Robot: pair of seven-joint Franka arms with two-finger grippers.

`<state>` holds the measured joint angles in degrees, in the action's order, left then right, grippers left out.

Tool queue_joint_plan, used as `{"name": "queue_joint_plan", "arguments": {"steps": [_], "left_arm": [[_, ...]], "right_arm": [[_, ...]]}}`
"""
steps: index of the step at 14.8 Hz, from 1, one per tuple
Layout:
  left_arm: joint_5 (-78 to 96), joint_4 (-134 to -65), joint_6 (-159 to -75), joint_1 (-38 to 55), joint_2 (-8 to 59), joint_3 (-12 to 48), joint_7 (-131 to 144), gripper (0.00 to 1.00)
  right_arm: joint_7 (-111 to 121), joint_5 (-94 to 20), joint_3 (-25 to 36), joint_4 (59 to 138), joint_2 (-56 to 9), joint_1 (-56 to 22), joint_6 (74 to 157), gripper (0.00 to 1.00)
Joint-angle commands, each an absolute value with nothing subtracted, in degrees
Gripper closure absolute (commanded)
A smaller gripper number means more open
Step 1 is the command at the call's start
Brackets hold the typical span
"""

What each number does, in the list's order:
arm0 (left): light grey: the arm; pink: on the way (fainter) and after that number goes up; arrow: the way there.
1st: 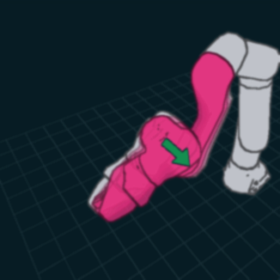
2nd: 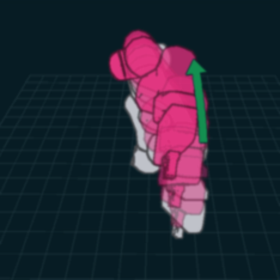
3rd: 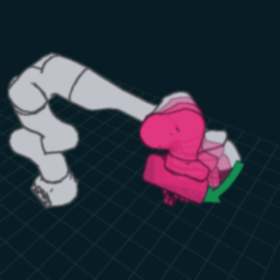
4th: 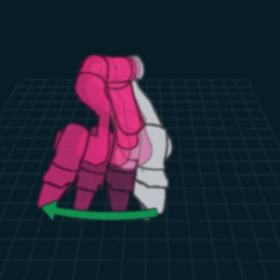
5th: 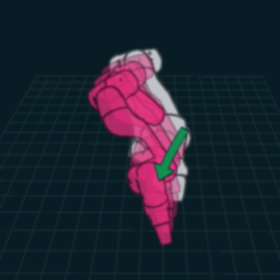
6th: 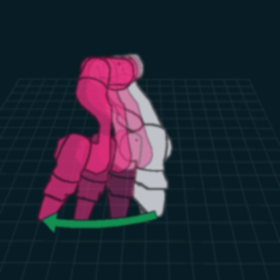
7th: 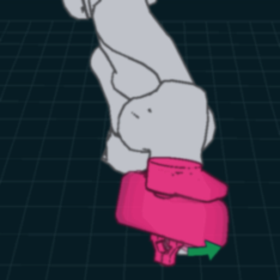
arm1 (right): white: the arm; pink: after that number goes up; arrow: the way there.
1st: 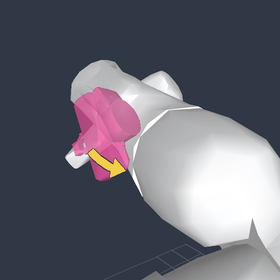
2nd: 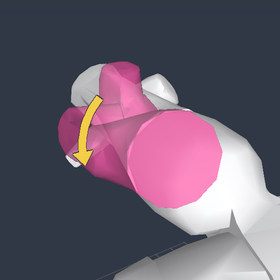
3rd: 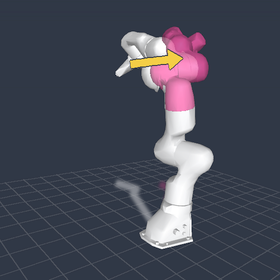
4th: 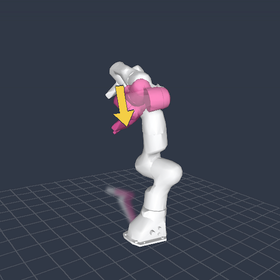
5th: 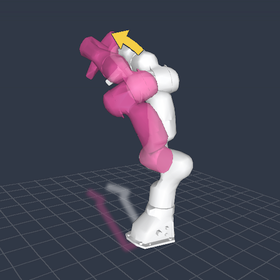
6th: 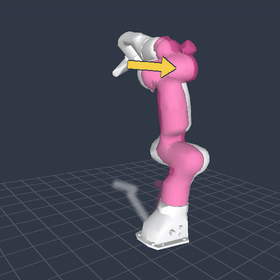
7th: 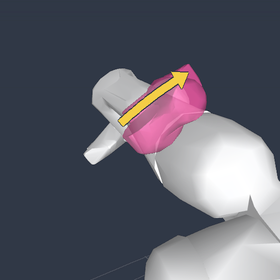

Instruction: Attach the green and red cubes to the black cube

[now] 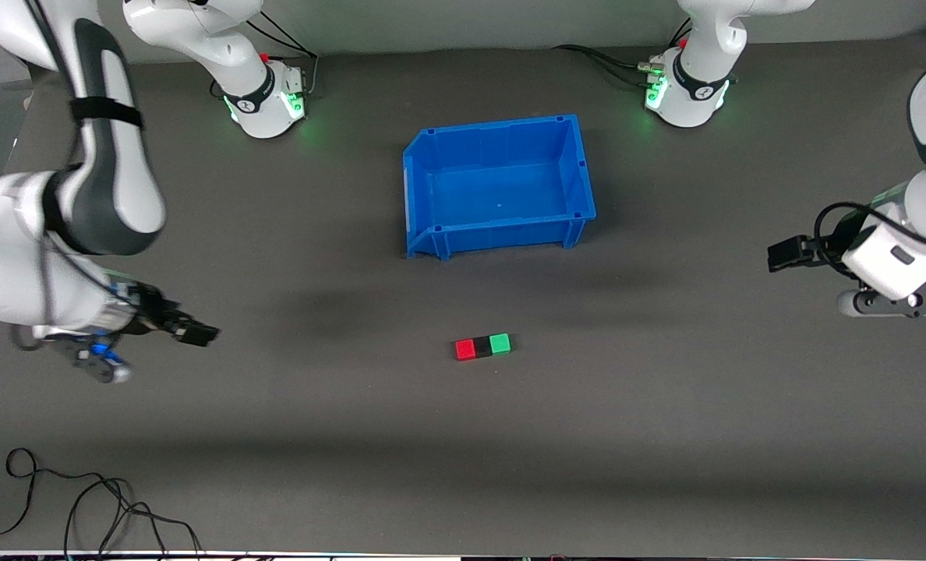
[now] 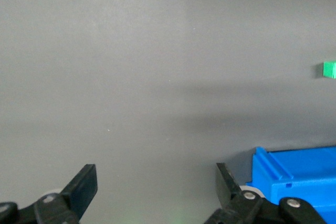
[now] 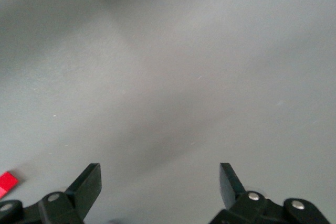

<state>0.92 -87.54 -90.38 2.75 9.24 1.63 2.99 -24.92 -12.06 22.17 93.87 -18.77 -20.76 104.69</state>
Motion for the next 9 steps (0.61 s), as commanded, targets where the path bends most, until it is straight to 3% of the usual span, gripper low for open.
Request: {"name": "queue_joint_plan", "arguments": {"steps": [1, 5, 9], "left_arm": [[-0.6, -90.3, -90.7, 2.9, 5.3, 1.1, -0.6, 0.00], [-0.9, -93.9, -94.0, 2.4, 1.3, 1.0, -2.7, 0.00], [-0.8, -92.6, -93.8, 2.3, 1.9, 0.5, -2.7, 0.00]], "right_arm": [[-20.0, -10.6, 22.9, 98.9, -11.0, -21.9, 103.1, 0.01], [-14.0, -6.8, 22.9, 101.4, -7.0, -21.9, 103.1, 0.01], [-4.0, -2.5, 22.8, 101.1, -4.7, -22.0, 103.1, 0.01]]}}
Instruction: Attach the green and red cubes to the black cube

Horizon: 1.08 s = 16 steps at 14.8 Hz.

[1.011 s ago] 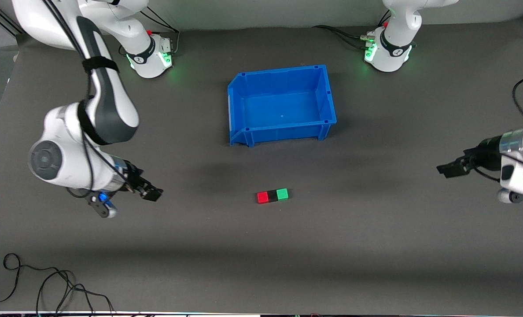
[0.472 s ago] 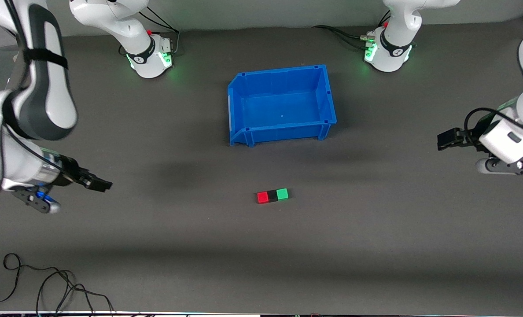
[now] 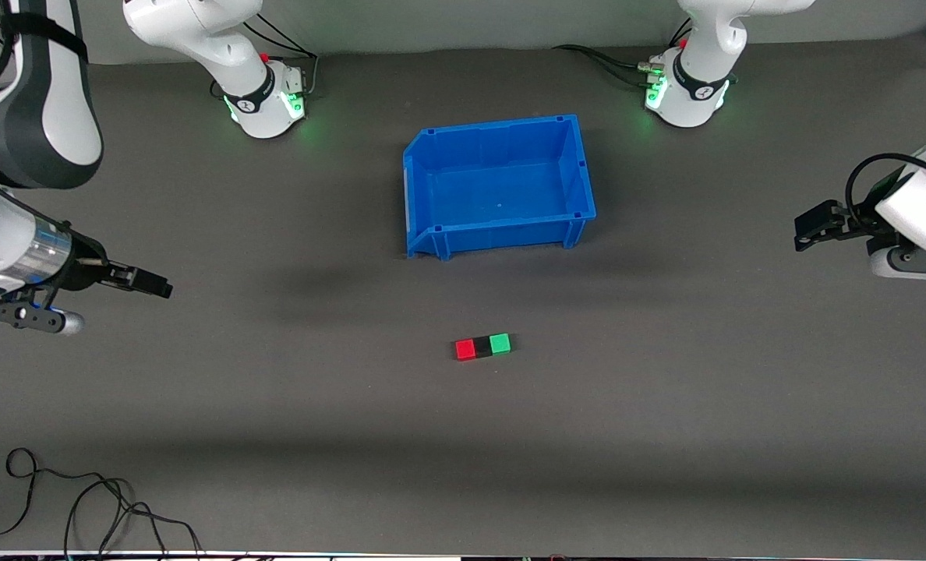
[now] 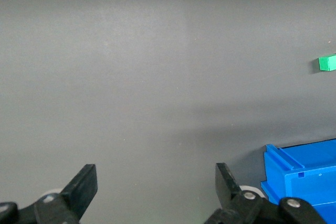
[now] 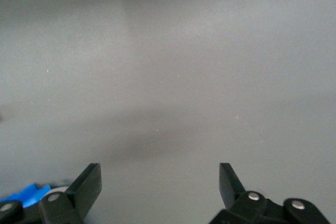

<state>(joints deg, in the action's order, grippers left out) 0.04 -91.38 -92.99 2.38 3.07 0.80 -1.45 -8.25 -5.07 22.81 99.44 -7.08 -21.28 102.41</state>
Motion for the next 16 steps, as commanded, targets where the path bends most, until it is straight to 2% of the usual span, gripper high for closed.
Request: {"name": "queue_joint_plan", "arguments": {"steps": [1, 8, 11, 16], "left_arm": [[-0.7, -92.2, -93.7, 2.1, 2.4, 0.4, -2.6, 0.00], [0.2, -86.7, -88.4, 2.1, 6.5, 0.4, -1.8, 0.00], [0.1, -86.7, -88.3, 2.1, 6.6, 0.4, -1.8, 0.00], [-0.4, -86.7, -87.4, 2.2, 6.6, 0.5, -2.6, 0.00]], "right_arm": [[-3.0, -1.0, 22.4, 101.1, -4.2, -22.1, 103.0, 0.01], [-1.9, -0.7, 21.3, 95.4, -6.0, -22.1, 98.6, 0.00], [-2.5, -0.7, 12.2, 94.8, -5.7, -14.0, 98.4, 0.00], [-1.5, -1.1, 4.9, 95.4, -5.0, -4.2, 96.6, 0.00]]}}
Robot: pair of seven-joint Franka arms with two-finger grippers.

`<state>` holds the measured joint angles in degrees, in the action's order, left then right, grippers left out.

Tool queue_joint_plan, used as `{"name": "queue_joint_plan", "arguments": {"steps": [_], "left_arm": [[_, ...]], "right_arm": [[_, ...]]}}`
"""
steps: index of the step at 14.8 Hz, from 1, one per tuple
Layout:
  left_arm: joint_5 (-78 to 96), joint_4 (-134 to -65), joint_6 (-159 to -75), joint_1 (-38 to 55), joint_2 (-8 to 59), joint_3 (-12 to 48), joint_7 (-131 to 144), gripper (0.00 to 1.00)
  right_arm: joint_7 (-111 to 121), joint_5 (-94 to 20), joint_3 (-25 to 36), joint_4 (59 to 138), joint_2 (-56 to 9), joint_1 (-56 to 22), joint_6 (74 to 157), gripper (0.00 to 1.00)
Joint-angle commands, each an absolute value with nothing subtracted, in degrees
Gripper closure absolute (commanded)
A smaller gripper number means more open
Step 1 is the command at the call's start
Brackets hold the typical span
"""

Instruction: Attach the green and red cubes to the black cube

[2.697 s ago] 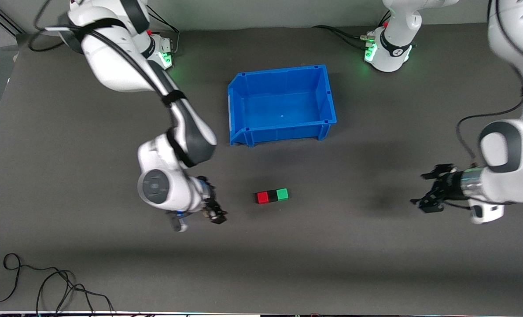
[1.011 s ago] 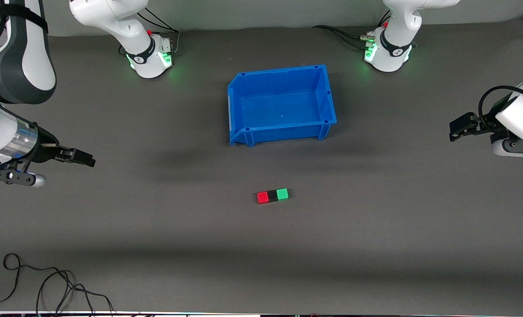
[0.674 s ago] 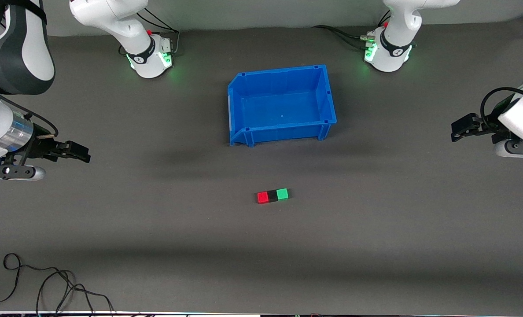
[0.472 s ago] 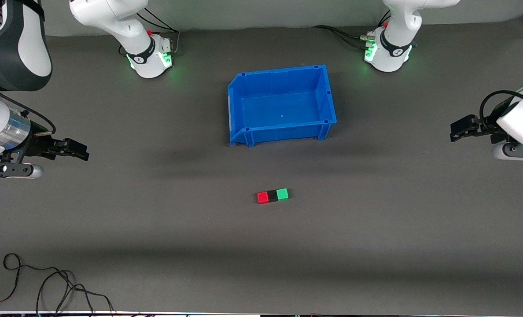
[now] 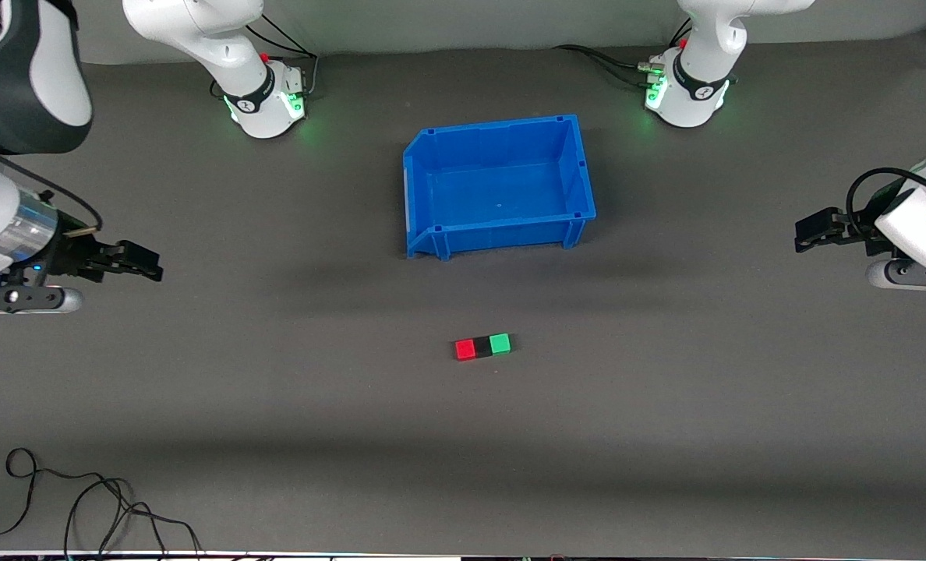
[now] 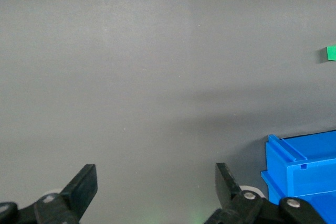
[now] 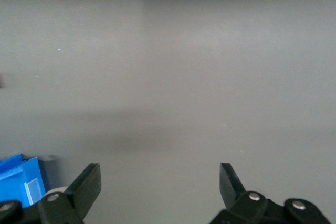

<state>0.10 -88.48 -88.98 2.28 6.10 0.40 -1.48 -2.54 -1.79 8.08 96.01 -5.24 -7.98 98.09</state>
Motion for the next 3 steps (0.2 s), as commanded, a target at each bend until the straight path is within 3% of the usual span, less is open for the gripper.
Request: {"name": "queue_joint_plan", "arguments": {"steps": [1, 3], "left_arm": [[-0.4, -86.8, -87.4, 2.2, 6.6, 0.5, -2.6, 0.00], [-0.6, -86.7, -87.5, 2.2, 6.6, 0.5, -2.6, 0.00]], "right_arm": [[-1.5, -1.1, 4.7, 95.3, -5.0, -4.1, 96.4, 0.00], [-1.5, -1.1, 4.8, 94.9, -5.1, -4.4, 96.3, 0.00]]}}
